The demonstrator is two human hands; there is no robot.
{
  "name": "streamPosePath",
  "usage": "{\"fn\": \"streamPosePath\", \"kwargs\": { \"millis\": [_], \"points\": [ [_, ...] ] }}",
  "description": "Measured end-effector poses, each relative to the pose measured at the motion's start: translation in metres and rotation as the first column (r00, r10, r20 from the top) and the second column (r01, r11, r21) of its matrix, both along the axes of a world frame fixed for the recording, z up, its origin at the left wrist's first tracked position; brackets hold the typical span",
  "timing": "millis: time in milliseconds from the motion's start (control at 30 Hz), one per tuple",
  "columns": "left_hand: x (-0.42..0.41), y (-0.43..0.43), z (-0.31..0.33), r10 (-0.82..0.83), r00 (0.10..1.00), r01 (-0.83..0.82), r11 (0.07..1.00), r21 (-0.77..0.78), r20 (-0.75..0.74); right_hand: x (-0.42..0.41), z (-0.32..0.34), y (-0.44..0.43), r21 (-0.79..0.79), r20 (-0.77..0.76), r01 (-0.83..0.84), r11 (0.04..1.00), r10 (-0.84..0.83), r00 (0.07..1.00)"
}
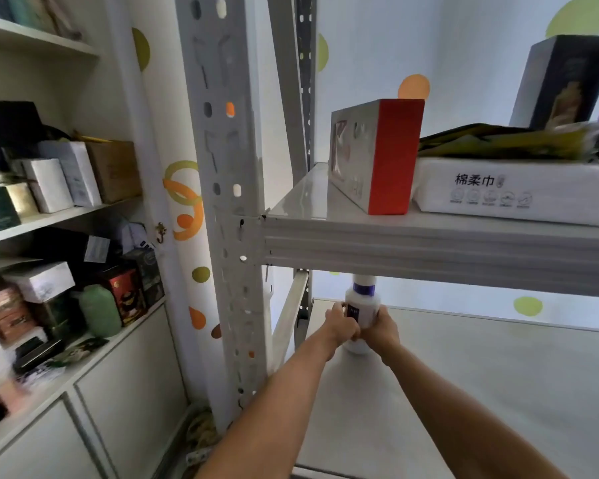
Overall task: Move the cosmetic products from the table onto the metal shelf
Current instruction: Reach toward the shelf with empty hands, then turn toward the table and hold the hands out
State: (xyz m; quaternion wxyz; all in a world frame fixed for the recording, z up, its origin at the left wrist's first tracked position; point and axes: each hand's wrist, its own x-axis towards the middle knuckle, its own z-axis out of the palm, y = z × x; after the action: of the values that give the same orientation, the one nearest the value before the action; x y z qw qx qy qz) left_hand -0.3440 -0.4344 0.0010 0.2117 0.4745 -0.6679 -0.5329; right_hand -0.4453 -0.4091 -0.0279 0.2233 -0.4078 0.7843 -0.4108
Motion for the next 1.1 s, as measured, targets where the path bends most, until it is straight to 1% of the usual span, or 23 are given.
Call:
{"fn": "streamPosePath", "kwargs": {
  "millis": [100, 167, 233, 267, 333, 400, 433, 500, 533, 633, 767, 867, 967, 1100],
  "points": [
    [-0.001, -0.002, -0.003, -0.039, 0.999, 0.040, 0.999, -0.009, 0.022, 0.000, -0.002, -0.005, 0.001, -0.007, 0.000, 1.000, 0.000, 1.000],
    [0.002, 0.000, -0.005, -0.074, 0.995, 0.076, 0.996, -0.036, 0.066, 0.000, 0.002, -0.004, 0.019, -0.007, -0.006, 1.000, 0.006, 1.000],
    [0.006, 0.002, -0.009, -0.098, 0.986, 0.108, 0.991, -0.075, 0.132, 0.000, 0.004, -0.002, 0.039, 0.016, -0.032, 0.999, 0.032, 0.999],
    [0.008, 0.006, -0.010, -0.108, 0.975, 0.129, 0.986, -0.101, 0.194, -0.001, 0.004, 0.000, 0.050, 0.019, -0.064, 0.997, 0.063, 0.998],
    [0.011, 0.016, -0.012, -0.129, 0.932, 0.197, 0.964, -0.176, 0.339, -0.005, 0.003, 0.009, 0.076, -0.050, -0.135, 0.988, 0.139, 0.989],
    [0.012, 0.023, -0.019, -0.126, 0.862, 0.274, 0.931, -0.242, 0.491, -0.009, -0.001, 0.025, 0.116, -0.159, -0.188, 0.975, 0.206, 0.966],
    [0.013, 0.029, -0.021, -0.123, 0.822, 0.310, 0.915, -0.257, 0.555, -0.012, -0.001, 0.036, 0.162, -0.218, -0.205, 0.965, 0.238, 0.946],
    [0.014, 0.047, -0.018, -0.124, 0.768, 0.354, 0.900, -0.255, 0.629, -0.019, -0.003, 0.057, 0.257, -0.330, -0.254, 0.932, 0.332, 0.884],
    [0.015, 0.056, -0.017, -0.117, 0.758, 0.358, 0.897, -0.260, 0.641, -0.018, 0.001, 0.072, 0.285, -0.382, -0.275, 0.918, 0.372, 0.846],
    [0.017, 0.093, -0.017, -0.088, 0.765, 0.341, 0.896, -0.285, 0.638, -0.017, 0.000, 0.103, 0.347, -0.431, -0.338, 0.875, 0.469, 0.771],
    [0.032, 0.147, -0.026, -0.086, 0.753, 0.294, 0.931, -0.217, 0.653, -0.005, -0.011, 0.146, 0.421, -0.415, -0.418, 0.805, 0.581, 0.701],
    [0.057, 0.192, -0.029, -0.042, 0.747, 0.242, 0.947, -0.212, 0.664, 0.022, -0.019, 0.176, 0.418, -0.425, -0.520, 0.745, 0.666, 0.613],
    [0.093, 0.236, -0.030, 0.024, 0.753, 0.137, 0.972, -0.193, 0.658, 0.060, -0.022, 0.200, 0.392, -0.429, -0.625, 0.675, 0.735, 0.525],
    [0.152, 0.285, -0.036, 0.147, 0.701, -0.003, 0.979, -0.203, 0.698, 0.117, -0.023, 0.232, 0.353, -0.423, -0.757, 0.550, 0.816, 0.395]
  ]
}}
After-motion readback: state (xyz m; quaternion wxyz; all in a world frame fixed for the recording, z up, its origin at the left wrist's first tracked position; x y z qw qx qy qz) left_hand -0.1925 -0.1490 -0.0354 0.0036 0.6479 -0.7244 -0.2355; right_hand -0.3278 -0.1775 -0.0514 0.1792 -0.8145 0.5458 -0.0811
